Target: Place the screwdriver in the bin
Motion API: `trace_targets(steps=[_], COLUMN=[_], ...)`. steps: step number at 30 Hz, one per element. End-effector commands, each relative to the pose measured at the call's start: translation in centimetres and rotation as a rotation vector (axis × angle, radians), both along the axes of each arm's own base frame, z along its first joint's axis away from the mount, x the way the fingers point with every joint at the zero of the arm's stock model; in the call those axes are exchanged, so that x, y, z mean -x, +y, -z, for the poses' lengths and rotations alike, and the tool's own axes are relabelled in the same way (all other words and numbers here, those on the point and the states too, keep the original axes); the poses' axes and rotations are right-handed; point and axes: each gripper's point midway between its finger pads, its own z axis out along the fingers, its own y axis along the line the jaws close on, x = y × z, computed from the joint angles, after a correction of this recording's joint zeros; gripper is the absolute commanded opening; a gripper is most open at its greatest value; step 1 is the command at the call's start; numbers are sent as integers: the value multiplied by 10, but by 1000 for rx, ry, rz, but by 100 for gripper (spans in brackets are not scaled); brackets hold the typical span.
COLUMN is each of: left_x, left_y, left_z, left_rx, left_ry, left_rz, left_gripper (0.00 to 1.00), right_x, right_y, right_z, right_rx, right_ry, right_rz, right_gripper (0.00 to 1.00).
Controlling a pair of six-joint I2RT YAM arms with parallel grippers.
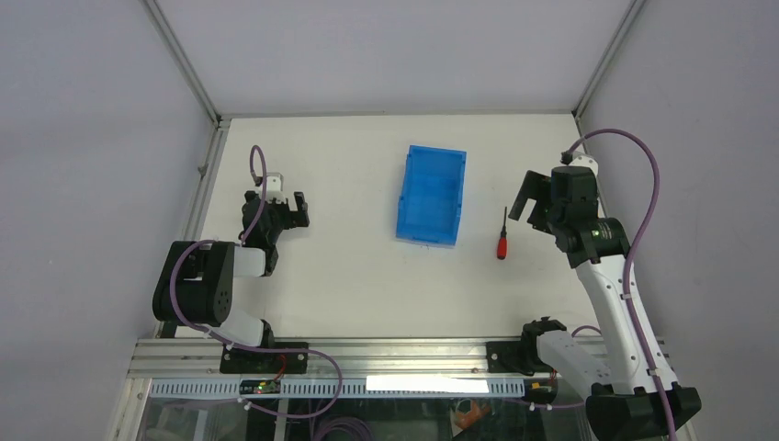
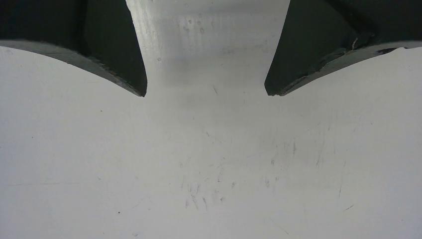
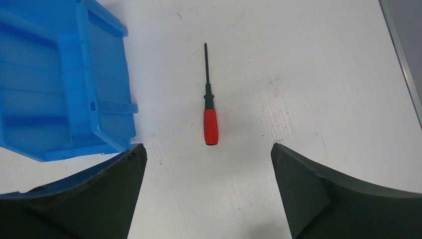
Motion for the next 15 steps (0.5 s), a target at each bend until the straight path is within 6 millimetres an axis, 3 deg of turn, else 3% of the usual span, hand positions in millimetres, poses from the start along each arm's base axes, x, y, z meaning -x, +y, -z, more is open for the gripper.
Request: trace_targets(steps=[1, 8, 15], left_x=[-4, -4, -4], left_y=[-7, -7, -7], left_z=[-16, -15, -16], left_rx=[21, 20, 20], left_ry=[-52, -51, -51], left_rz=[16, 17, 16], left_gripper=[99, 99, 99], right_x=[-3, -10, -35], right_y=[-2, -1, 13], right_z=[-5, -2, 34], right_rx=[-3, -2, -35], right_ry=[-23, -20, 9], right_rz=[15, 18, -31], right_gripper=[99, 99, 99])
